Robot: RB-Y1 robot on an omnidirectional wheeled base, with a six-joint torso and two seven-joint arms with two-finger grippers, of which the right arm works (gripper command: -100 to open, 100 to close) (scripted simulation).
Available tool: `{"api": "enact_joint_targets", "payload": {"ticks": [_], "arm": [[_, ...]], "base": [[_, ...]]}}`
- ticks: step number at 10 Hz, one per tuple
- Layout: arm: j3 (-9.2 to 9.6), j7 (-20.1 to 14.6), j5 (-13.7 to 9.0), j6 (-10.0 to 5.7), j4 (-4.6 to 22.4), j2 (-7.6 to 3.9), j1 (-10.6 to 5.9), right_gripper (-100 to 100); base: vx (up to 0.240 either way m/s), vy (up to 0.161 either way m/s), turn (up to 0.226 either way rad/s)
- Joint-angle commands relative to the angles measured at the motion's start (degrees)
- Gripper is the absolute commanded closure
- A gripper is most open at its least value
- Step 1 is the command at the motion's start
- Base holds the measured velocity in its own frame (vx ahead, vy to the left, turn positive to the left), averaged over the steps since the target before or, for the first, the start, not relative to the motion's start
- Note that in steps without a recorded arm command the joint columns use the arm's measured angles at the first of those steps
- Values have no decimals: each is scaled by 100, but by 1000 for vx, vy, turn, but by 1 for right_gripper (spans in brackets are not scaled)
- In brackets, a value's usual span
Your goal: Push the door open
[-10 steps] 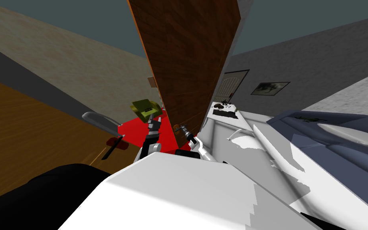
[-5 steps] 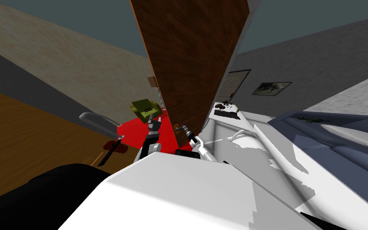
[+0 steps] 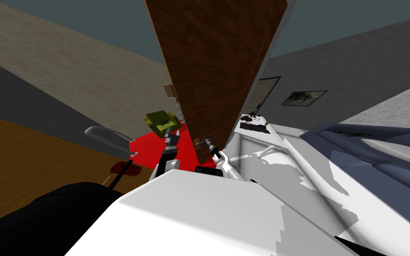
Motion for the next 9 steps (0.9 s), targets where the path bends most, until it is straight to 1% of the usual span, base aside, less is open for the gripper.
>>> {"api": "enact_joint_targets", "payload": {"ticks": [1, 3, 4, 9], "arm": [[-197, 7, 16, -38, 115, -28, -77, 100], [-323, 4, 50, -43, 137, -30, -82, 100], [-451, 0, 85, -49, 160, -27, -86, 100], [-777, -8, 174, -64, 217, 3, -98, 100]], "base": [[61, 67, -23], [58, 93, -6], [82, 124, -20], [78, 85, -12]]}}
